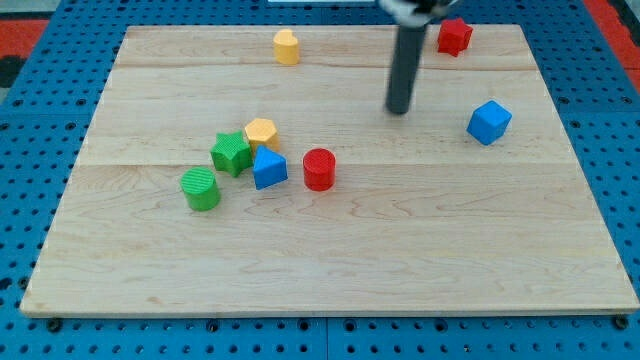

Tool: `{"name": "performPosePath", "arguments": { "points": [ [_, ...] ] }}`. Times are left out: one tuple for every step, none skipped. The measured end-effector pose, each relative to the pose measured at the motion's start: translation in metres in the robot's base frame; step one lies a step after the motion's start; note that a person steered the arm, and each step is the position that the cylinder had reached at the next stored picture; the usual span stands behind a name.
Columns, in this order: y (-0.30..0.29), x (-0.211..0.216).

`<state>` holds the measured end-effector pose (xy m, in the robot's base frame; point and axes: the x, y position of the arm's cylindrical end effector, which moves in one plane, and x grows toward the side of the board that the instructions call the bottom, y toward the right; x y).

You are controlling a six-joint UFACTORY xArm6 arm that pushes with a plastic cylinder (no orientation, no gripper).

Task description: Move the yellow hexagon with a green star above the red circle

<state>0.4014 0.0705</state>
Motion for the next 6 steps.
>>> {"name": "performPosePath", "arguments": {
  "points": [
    [-0.027,0.102],
    [-0.131,0.115],
    [-0.219,0.163],
    [-0.244,0.115],
    [-0.222,0.073],
    [-0.199,0.031]
  ]
}}
